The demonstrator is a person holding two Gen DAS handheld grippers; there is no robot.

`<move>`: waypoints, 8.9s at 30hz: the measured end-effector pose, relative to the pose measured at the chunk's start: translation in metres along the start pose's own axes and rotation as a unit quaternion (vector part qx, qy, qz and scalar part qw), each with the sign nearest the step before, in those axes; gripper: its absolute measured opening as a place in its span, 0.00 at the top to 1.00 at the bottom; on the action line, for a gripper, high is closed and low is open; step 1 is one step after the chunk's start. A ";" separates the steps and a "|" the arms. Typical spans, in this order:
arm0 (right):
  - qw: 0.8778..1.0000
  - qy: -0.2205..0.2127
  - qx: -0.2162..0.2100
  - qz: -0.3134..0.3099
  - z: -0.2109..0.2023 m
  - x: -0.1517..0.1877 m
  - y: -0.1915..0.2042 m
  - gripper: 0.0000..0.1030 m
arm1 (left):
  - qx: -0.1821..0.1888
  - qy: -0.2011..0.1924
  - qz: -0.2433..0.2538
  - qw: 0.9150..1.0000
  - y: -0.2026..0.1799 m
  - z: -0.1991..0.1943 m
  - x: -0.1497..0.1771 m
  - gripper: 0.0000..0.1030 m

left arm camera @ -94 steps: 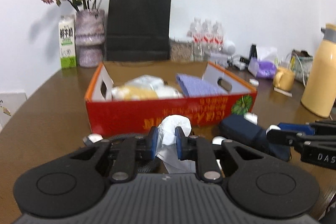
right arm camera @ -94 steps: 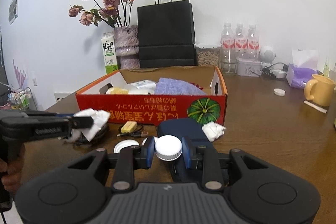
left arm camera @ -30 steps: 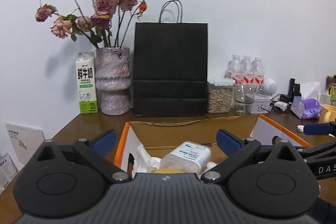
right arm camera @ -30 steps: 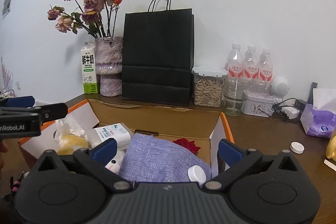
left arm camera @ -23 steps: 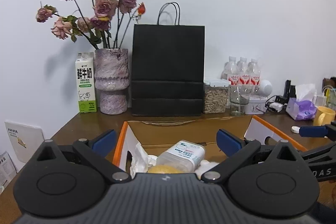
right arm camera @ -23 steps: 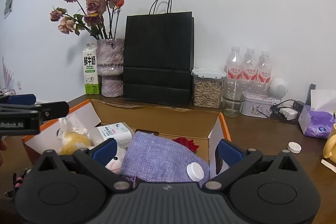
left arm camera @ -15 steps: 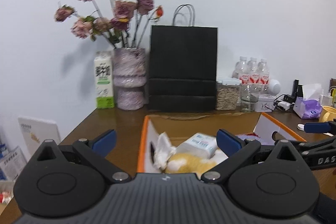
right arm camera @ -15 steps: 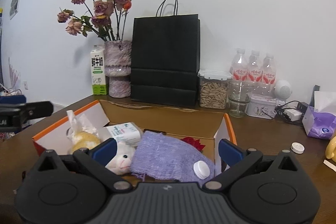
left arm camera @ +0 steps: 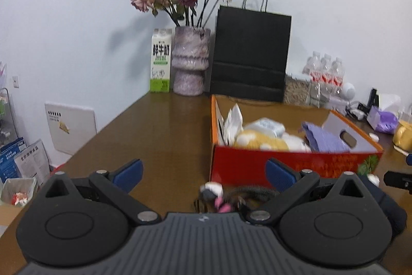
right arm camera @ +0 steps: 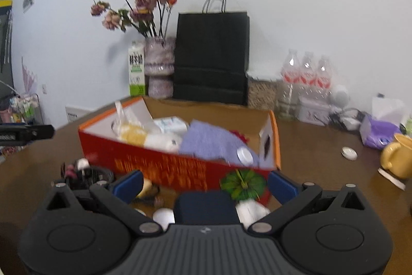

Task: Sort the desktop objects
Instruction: 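Move both tools back toward the navy pouch and black cable, then grasp the black cable with the left tool while the right tool grasps the navy pouch, then carry cable and navy pouch into the box and open both tools, then move both tools back toward the braided cable and tissue ball, then grasp the braided pink-strapped cable with the left tool while the right tool grasps the tissue ball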

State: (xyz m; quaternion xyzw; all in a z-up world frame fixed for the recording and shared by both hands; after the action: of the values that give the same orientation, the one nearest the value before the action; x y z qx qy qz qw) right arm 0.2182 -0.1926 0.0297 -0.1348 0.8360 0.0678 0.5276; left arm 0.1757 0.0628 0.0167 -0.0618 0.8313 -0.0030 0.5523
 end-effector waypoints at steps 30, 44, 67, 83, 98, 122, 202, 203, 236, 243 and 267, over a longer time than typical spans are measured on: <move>0.996 0.088 0.016 0.022 0.026 0.052 -0.010 0.00 | 0.047 0.054 0.068 0.995 -0.051 0.029 0.027 0.08; 0.990 0.123 -0.027 0.062 0.053 0.052 -0.022 0.06 | 0.048 0.113 0.086 0.989 -0.065 0.068 0.033 0.43; 0.994 0.093 -0.030 0.052 0.034 0.047 -0.011 0.38 | 0.066 0.093 0.063 0.991 -0.059 0.060 0.026 0.51; 0.997 0.012 -0.018 0.069 -0.009 0.007 -0.012 0.40 | 0.081 -0.005 0.052 0.995 -0.062 0.015 -0.022 0.51; 0.995 -0.051 -0.002 0.086 0.051 -0.089 -0.023 0.40 | 0.106 -0.065 0.030 0.992 -0.085 0.069 -0.094 0.51; 0.995 0.055 0.021 0.076 0.197 -0.065 -0.041 0.34 | 0.029 0.056 0.037 0.997 -0.078 0.205 -0.069 0.49; 0.996 0.054 0.045 0.046 -0.010 0.049 0.008 0.00 | 0.042 0.031 0.067 0.996 -0.049 0.010 0.024 0.00; 0.996 0.058 0.045 0.046 -0.010 0.052 0.008 0.00 | 0.042 0.035 0.071 0.996 -0.049 0.011 0.025 0.00; 0.992 0.090 0.048 0.070 0.027 0.059 -0.023 0.00 | 0.018 0.161 0.093 0.982 -0.067 0.088 0.041 0.00; 0.992 0.092 0.031 0.083 0.028 0.060 -0.026 0.00 | 0.044 0.158 0.062 0.985 -0.063 0.083 0.042 0.08; 0.990 0.114 0.068 0.038 0.080 0.027 -0.040 0.34 | 0.066 0.097 0.023 0.993 -0.049 0.054 0.024 0.08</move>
State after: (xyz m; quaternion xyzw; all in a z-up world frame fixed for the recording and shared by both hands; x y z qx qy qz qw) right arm 0.2886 -0.2140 -0.0282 -0.0737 0.8980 0.0151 0.4335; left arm 0.2213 0.0152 -0.0230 -0.0055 0.8800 -0.0513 0.4721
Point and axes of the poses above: each gripper's, at about its wrist camera, not at the fingertips, and z roughly the way its jaws point, y to its left, x to its underside, the point moved 5 cm from there along z, roughly the way its jaws point, and after that the axes turned 2 degrees about x, right-handed, at the moved point
